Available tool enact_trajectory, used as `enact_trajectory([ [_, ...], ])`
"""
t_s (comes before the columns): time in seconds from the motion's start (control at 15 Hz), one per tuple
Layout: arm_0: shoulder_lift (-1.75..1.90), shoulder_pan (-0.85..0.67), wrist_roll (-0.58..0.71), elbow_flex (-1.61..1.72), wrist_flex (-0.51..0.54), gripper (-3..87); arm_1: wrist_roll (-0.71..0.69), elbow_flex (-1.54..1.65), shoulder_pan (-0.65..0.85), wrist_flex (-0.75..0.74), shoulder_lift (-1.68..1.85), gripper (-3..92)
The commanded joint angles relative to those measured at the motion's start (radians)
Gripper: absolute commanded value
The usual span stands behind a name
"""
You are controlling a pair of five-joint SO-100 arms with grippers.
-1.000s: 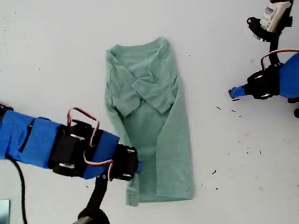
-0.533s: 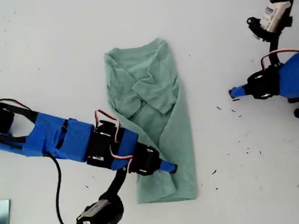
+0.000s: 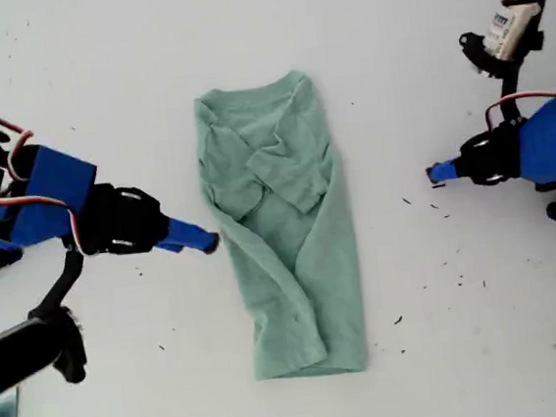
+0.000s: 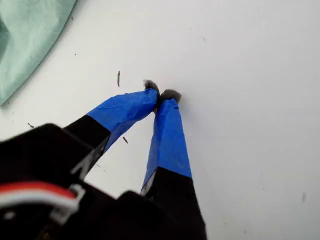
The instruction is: Fold t shirt
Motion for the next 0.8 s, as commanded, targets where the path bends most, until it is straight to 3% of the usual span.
enact_trajectory([
  [0.0,0.012,-0.006,-0.098,0.273,-0.132,7.2,0.008,0.055,-0.002,0.002,0.018,2.5],
  [0.2,-0.156,-0.002,-0.124,0.284,-0.21,2.5,0.012,0.055,-0.002,0.006,0.018,2.5],
  [0.33,-0.133,-0.003,-0.126,0.279,-0.207,2.1,0.014,0.055,-0.006,0.008,0.023,2.5],
  [0.6,0.379,-0.055,-0.146,0.439,0.025,-0.2,0.046,0.008,-0.054,0.043,0.067,2.5],
  [0.73,0.35,-0.025,-0.114,0.21,0.14,-0.2,0.066,-0.387,-0.118,0.061,-0.218,3.2],
])
